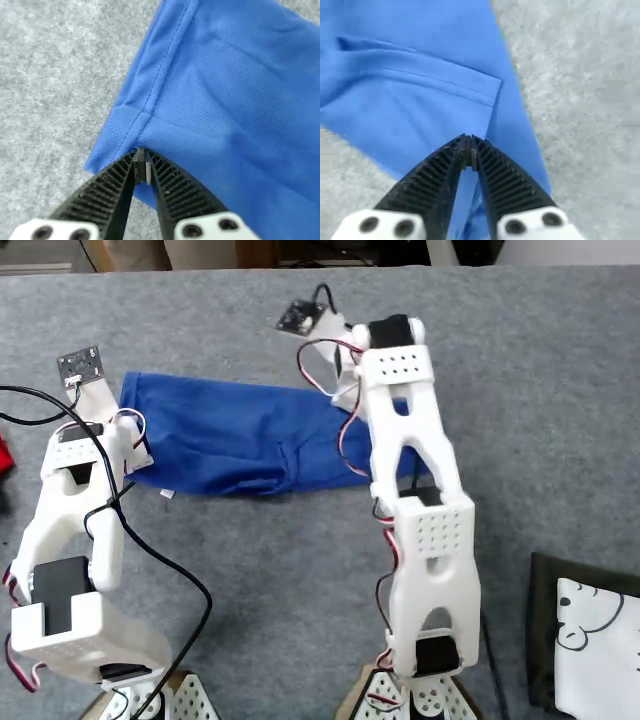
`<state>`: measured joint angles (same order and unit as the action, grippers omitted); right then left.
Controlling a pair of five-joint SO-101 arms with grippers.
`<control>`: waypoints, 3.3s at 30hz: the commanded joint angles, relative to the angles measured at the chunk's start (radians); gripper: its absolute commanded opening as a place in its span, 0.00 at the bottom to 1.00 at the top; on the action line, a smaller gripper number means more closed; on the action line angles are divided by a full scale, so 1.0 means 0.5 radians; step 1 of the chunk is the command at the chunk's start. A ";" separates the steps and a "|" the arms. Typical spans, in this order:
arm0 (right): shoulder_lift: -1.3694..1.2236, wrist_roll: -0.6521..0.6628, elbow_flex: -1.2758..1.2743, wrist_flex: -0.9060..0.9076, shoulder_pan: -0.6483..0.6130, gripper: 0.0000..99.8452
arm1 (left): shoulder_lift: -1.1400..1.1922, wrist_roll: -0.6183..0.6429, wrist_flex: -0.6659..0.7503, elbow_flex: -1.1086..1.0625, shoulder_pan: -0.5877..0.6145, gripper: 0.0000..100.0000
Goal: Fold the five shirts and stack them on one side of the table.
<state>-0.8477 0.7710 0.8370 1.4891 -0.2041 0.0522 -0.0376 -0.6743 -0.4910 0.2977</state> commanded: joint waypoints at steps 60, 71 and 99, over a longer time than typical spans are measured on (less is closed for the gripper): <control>0.051 -0.651 1.060 0.359 0.496 0.01 | 2.315 -0.767 -1.939 3.630 0.187 0.26; 0.051 -0.651 1.060 0.359 0.499 0.01 | 2.358 -0.767 -1.949 3.646 0.120 0.07; 0.146 -0.417 1.659 0.485 1.162 0.01 | 1.628 -0.638 -2.170 3.857 -1.129 0.02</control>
<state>-0.8263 0.5347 1.6287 1.7484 0.3560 0.9482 -0.3613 -1.7484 1.4362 -0.1857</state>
